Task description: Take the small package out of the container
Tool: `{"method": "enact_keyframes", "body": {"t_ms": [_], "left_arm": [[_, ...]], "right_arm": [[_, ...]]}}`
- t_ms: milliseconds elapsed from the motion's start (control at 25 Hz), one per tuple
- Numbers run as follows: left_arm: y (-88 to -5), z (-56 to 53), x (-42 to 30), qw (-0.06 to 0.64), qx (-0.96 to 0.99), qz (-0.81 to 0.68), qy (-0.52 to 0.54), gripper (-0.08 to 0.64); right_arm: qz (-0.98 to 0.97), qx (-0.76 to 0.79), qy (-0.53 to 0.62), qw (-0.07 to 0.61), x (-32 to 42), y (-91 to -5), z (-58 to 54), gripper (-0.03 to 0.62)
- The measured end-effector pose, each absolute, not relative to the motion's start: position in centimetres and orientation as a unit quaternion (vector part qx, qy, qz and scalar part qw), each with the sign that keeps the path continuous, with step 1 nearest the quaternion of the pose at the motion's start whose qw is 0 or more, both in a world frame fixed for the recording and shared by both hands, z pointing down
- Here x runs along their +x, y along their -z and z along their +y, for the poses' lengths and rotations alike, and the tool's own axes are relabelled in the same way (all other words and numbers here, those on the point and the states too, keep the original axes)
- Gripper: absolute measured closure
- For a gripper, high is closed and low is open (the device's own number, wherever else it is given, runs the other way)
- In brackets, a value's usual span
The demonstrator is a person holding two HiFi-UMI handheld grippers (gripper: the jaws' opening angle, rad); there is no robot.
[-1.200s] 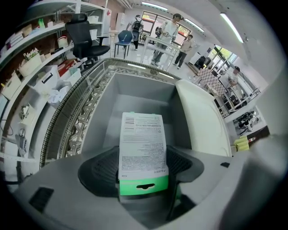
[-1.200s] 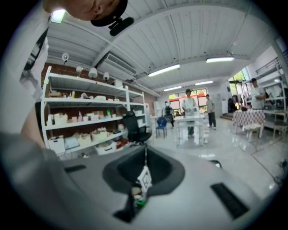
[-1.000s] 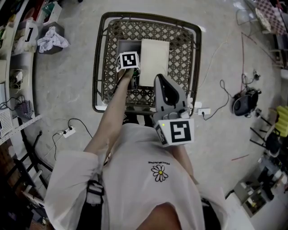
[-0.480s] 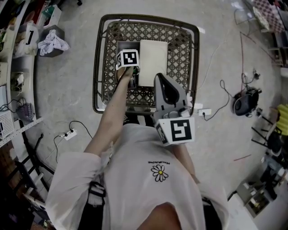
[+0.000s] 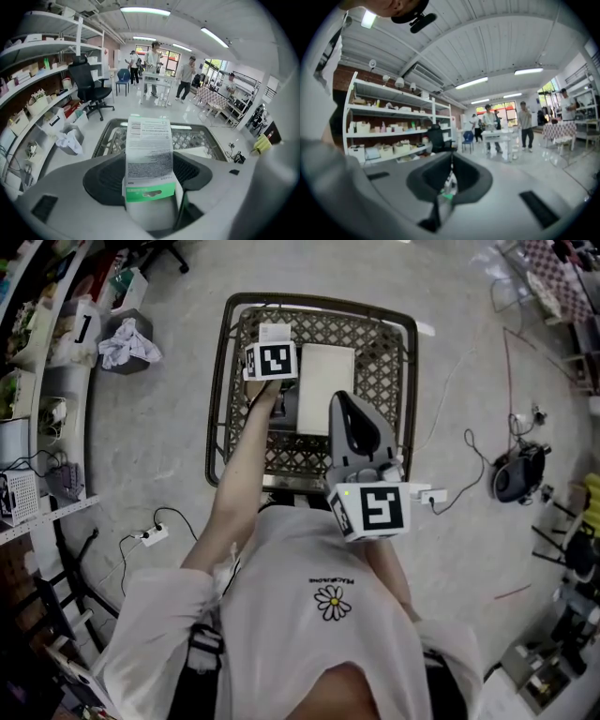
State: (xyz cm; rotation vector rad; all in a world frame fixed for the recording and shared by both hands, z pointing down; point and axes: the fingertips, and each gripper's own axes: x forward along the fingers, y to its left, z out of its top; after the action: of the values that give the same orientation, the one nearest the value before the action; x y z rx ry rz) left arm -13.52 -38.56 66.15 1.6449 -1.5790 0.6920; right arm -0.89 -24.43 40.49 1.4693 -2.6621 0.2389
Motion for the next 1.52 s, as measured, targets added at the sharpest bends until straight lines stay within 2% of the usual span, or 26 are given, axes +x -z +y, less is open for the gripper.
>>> {"method": "enact_keyframes", "body": {"t_ms": [400, 680, 840, 1160, 1320, 1520], "left_arm": [[-47.2, -42.3, -14.6, 0.214, 0.700, -0.664, -0.152, 0.232], [-33.1, -39.8, -14.0, 0.084, 0.735, -0.670, -0.057, 0.232], [-27.7, -36.7, -13.7, 0.005, 0.736, -0.677, 0.000, 0.232], [-24.7, -28.9, -10.7, -0.105, 0.737, -0.663, 0.085, 0.232], [-27.8, -26.0, -9.6, -0.085, 0.739, -0.661, 0.097, 0.232], [-28.9, -24.7, -9.2, -0.094, 0.739, -0.662, 0.083, 0.232]], "right_arm": [[-0.867, 0.496, -0.042, 0.015, 0.2, -37.5, -25.5, 0.560], [-0.861, 0.508, 0.013, 0.003, 0.8, -34.5, -26.1, 0.560], [-0.855, 0.517, 0.040, -0.006, 1.2, -33.0, -26.0, 0.560], [-0.832, 0.544, 0.098, -0.044, 2.4, -29.7, -25.9, 0.560], [-0.828, 0.548, 0.112, -0.047, 2.6, -29.3, -25.5, 0.560], [-0.825, 0.551, 0.117, -0.045, 2.8, -29.5, -25.5, 0.561]]}}
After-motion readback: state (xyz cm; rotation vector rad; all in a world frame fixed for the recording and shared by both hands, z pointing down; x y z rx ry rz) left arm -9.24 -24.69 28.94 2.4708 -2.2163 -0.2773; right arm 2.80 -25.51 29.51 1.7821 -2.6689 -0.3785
